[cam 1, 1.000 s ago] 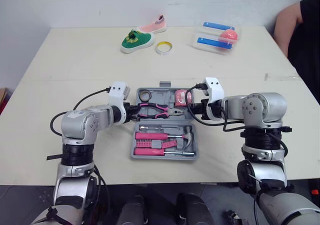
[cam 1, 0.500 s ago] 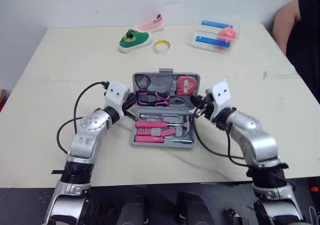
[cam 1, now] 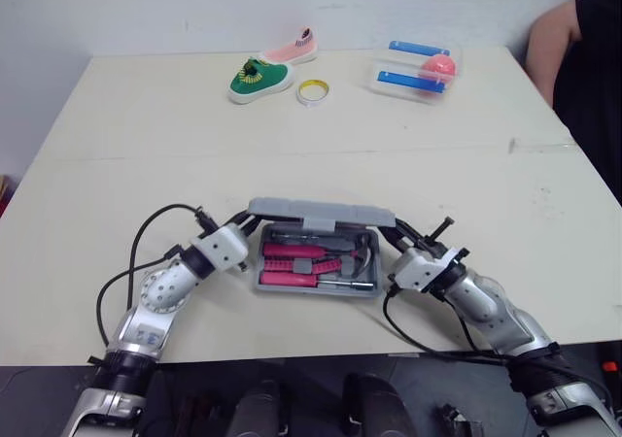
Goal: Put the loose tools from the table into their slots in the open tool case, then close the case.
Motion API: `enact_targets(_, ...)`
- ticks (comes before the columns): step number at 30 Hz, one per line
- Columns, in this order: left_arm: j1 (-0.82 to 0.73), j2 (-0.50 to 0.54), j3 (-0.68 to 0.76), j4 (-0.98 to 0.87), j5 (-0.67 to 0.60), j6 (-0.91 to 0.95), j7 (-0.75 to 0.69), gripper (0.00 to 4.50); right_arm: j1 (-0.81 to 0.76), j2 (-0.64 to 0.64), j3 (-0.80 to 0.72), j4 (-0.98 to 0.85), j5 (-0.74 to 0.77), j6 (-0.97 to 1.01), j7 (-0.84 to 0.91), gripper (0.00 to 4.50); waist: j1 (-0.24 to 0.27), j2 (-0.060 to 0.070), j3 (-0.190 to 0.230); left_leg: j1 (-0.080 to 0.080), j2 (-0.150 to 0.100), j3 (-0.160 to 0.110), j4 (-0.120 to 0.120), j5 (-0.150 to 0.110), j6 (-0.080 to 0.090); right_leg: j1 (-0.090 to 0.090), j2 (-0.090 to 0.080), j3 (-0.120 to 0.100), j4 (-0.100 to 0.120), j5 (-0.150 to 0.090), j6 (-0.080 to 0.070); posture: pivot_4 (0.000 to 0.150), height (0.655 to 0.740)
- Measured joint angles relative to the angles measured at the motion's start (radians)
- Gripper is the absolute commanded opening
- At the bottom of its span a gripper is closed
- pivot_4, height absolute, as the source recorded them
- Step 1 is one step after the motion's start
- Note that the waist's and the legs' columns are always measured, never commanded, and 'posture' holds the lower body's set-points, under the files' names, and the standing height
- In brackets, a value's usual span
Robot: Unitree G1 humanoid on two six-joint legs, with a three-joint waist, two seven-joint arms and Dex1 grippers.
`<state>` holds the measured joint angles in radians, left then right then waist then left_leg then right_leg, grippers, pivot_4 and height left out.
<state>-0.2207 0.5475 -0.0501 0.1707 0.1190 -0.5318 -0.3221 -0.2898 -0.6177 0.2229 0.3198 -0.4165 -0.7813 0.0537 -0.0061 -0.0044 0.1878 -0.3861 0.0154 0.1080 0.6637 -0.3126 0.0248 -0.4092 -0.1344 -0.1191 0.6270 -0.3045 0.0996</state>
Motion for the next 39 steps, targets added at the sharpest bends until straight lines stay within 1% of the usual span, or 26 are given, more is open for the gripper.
enact_targets(1, 0.017, 0.03, 0.012, 0.003, 0.002, -0.015, -0.001, 1.95, 0.011, -0.037, -0.001, 0.02, -0.02, -0.008, 0.004, 1.73, 0.0, 0.0, 0.0, 0.0, 0.0, 0.0, 0.0, 0.0, 0.0, 0.0, 0.0, 0.0, 0.0, 0.0, 0.0, 0.15, 0.74)
enact_targets(4, 0.079, 0.119, 0.111, 0.034, -0.007, -0.021, -0.008, 3.18, 0.059, -0.095, -0.037, 0.051, -0.053, -0.025, -0.021, 3.07, 0.001, -0.001, 0.0, 0.0, 0.001, 0.0, 0.0, 0.0, 0.001, 0.001, -0.003, 0.0, 0.0, 0.0, 0.0, 0.15, 0.74)
enact_targets(5, 0.103, 0.142, 0.139, 0.034, -0.022, -0.022, -0.018, 3.66, 0.072, -0.116, -0.05, 0.042, -0.055, -0.03, -0.03, 3.62, 0.0, -0.001, 0.0, 0.001, 0.001, 0.0, 0.0, -0.001, 0.001, 0.001, -0.004, 0.0, -0.001, 0.0, 0.0, 0.15, 0.74)
enact_targets(6, 0.124, 0.156, 0.158, 0.033, -0.039, -0.019, -0.03, 3.67, 0.08, -0.131, -0.066, 0.038, -0.056, -0.035, -0.033, 4.06, 0.0, -0.001, -0.001, 0.002, 0.0, 0.0, 0.0, -0.001, 0.002, 0.002, -0.005, 0.0, -0.001, 0.0, 0.0, 0.15, 0.74)
enact_targets(7, 0.157, 0.167, 0.176, 0.03, -0.067, -0.004, -0.054, 3.67, 0.091, -0.147, -0.077, 0.036, -0.048, -0.039, -0.028, 4.06, 0.0, -0.002, -0.001, 0.002, 0.0, 0.0, 0.001, -0.001, 0.002, 0.003, -0.006, 0.0, -0.001, 0.0, 0.0, 0.15, 0.74)
enact_targets(8, 0.205, 0.179, 0.208, 0.023, -0.123, 0.032, -0.09, 3.67, 0.114, -0.175, -0.088, 0.032, -0.021, -0.042, -0.004, 4.06, -0.001, -0.002, -0.001, 0.003, 0.0, 0.0, 0.001, -0.002, 0.002, 0.004, -0.006, 0.0, -0.001, 0.0, 0.0, 0.15, 0.74)
enact_targets(10, 0.297, 0.203, 0.29, 0.03, -0.236, 0.132, -0.153, 3.67, 0.175, -0.233, -0.132, 0.034, 0.096, -0.025, 0.076, 4.06, 0.002, -0.002, -0.001, 0.003, 0.001, -0.004, 0.001, -0.003, 0.003, 0.008, -0.007, 0.003, -0.004, 0.0, 0.0, 0.15, 0.74)
enact_targets(11, 0.319, 0.212, 0.325, 0.032, -0.281, 0.177, -0.18, 3.67, 0.198, -0.253, -0.153, 0.035, 0.165, 0.002, 0.132, 4.06, 0.005, -0.003, 0.0, 0.003, 0.001, -0.007, 0.002, -0.003, 0.003, 0.011, -0.007, 0.001, -0.006, 0.0, 0.0, 0.15, 0.74)
enact_targets(12, 0.317, 0.22, 0.354, 0.028, -0.332, 0.223, -0.209, 3.67, 0.215, -0.268, -0.167, 0.025, 0.284, 0.063, 0.224, 4.06, 0.008, -0.003, 0.0, 0.003, 0.0, -0.01, 0.004, -0.003, 0.003, 0.014, -0.007, -0.002, -0.008, 0.0, 0.0, 0.15, 0.74)
enact_targets(14, 0.296, 0.226, 0.386, -0.01, -0.393, 0.273, -0.248, 3.67, 0.233, -0.271, -0.181, -0.033, 0.451, 0.149, 0.36, 4.06, 0.012, -0.004, 0.0, 0.008, 0.0, -0.013, 0.004, -0.005, 0.005, 0.02, -0.009, -0.003, -0.009, 0.001, -0.002, 0.15, 0.74)
enact_targets(16, 0.256, 0.227, 0.385, -0.051, -0.429, 0.32, -0.279, 3.13, 0.269, -0.27, -0.191, -0.134, 0.622, 0.276, 0.477, 3.54, 0.012, -0.002, 0.001, 0.015, -0.001, -0.013, 0.002, -0.006, 0.004, 0.025, -0.01, -0.003, -0.009, 0.0, -0.002, 0.15, 0.74)
enact_targets(17, 0.229, 0.227, 0.379, -0.068, -0.445, 0.347, -0.301, 2.84, 0.3, -0.28, -0.194, -0.205, 0.72, 0.362, 0.541, 3.25, 0.014, -0.002, 0.001, 0.016, -0.001, -0.014, 0.002, -0.007, 0.004, 0.026, -0.01, -0.004, -0.009, 0.0, -0.003, 0.15, 0.74)
enact_targets(18, 0.205, 0.227, 0.373, -0.09, -0.462, 0.374, -0.32, 2.41, 0.328, -0.291, -0.193, -0.27, 0.797, 0.434, 0.601, 2.79, 0.015, -0.002, 0.001, 0.016, 0.0, -0.014, 0.001, -0.007, 0.004, 0.026, -0.01, -0.004, -0.01, -0.001, -0.003, 0.15, 0.74)
enact_targets(19, 0.167, 0.227, 0.353, -0.11, -0.474, 0.413, -0.339, 1.89, 0.362, -0.312, -0.191, -0.346, 0.865, 0.504, 0.665, 2.21, 0.017, -0.002, 0.001, 0.016, 0.0, -0.014, 0.001, -0.007, 0.004, 0.026, -0.01, -0.004, -0.009, -0.001, -0.004, 0.15, 0.74)
enact_targets(20, 0.123, 0.226, 0.325, -0.129, -0.476, 0.451, -0.352, 1.37, 0.389, -0.33, -0.185, -0.417, 0.912, 0.559, 0.724, 1.67, 0.018, -0.002, 0.001, 0.016, 0.0, -0.014, 0.001, -0.007, 0.003, 0.026, -0.009, -0.005, -0.01, -0.001, -0.004, 0.15, 0.74)
enact_targets(21, 0.087, 0.225, 0.301, -0.136, -0.476, 0.488, -0.359, 0.97, 0.402, -0.339, -0.179, -0.473, 0.94, 0.602, 0.767, 1.24, 0.02, -0.002, 0.001, 0.016, 0.0, -0.014, 0.001, -0.007, 0.003, 0.026, -0.009, -0.006, -0.01, -0.001, -0.004, 0.15, 0.74)
enact_targets(23, 0.033, 0.216, 0.263, -0.135, -0.47, 0.536, -0.367, 0.03, 0.423, -0.351, -0.174, -0.542, 0.958, 0.655, 0.816, 0.21, 0.019, -0.002, 0.001, 0.016, 0.0, -0.013, 0.001, -0.007, 0.003, 0.026, -0.009, -0.006, -0.01, 0.0, -0.003, 0.15, 0.74)
enact_targets(24, -0.023, 0.204, 0.232, -0.115, -0.46, 0.567, -0.372, 0.0, 0.425, -0.354, -0.155, -0.572, 0.95, 0.685, 0.842, 0.04, 0.021, -0.003, 0.001, 0.016, 0.0, -0.013, 0.002, -0.007, 0.003, 0.026, -0.008, -0.006, -0.01, 0.0, -0.003, 0.15, 0.74)
enact_targets(26, -0.129, 0.176, 0.178, -0.065, -0.43, 0.588, -0.384, 0.0, 0.414, -0.347, -0.114, -0.61, 0.915, 0.721, 0.868, 0.04, 0.026, -0.004, 0.001, 0.016, 0.0, -0.013, 0.002, -0.007, 0.003, 0.026, -0.007, -0.009, -0.01, 0.0, -0.003, 0.15, 0.74)
enact_targets(29, -0.283, 0.125, 0.115, 0.056, -0.384, 0.57, -0.414, 0.0, 0.371, -0.296, -0.05, -0.621, 0.843, 0.766, 0.881, 0.04, 0.031, -0.004, 0.001, 0.015, -0.001, -0.012, 0.002, -0.007, 0.002, 0.025, -0.006, -0.013, -0.01, 0.0, -0.003, 0.15, 0.74)
enact_targets(32, -0.365, 0.098, 0.069, 0.159, -0.342, 0.578, -0.433, 0.0, 0.342, -0.266, -0.021, -0.601, 0.783, 0.785, 0.892, 0.04, 0.029, -0.005, 0.001, 0.015, 0.0, -0.01, 0.003, -0.007, 0.002, 0.025, 0.001, -0.012, -0.008, 0.0, -0.002, 0.15, 0.74)
enact_targets(35, -0.435, 0.063, 0.026, 0.288, -0.292, 0.593, -0.444, 0.0, 0.308, -0.229, 0.002, -0.57, 0.748, 0.807, 0.894, 0.04, 0.031, -0.006, 0.001, 0.014, 0.0, -0.009, 0.003, -0.006, 0.003, 0.025, 0.002, -0.012, -0.008, 0.0, -0.002, 0.15, 0.74)
enact_targets(37, -0.502, -0.001, -0.029, 0.421, -0.238, 0.574, -0.46, 0.0, 0.273, -0.19, 0.013, -0.56, 0.716, 0.822, 0.892, 0.04, 0.03, -0.007, 0.002, 0.014, -0.001, -0.009, 0.004, -0.006, 0.003, 0.025, 0.002, -0.012, -0.007, 0.0, -0.002, 0.15, 0.74)
enact_targets(39, -0.521, -0.036, -0.055, 0.495, -0.213, 0.53, -0.48, 0.0, 0.261, -0.175, 0.016, -0.554, 0.7, 0.824, 0.893, 0.04, 0.03, -0.009, 0.002, 0.014, 0.0, -0.01, 0.004, -0.006, 0.003, 0.025, 0.002, -0.012, -0.007, 0.001, -0.001, 0.15, 0.74)
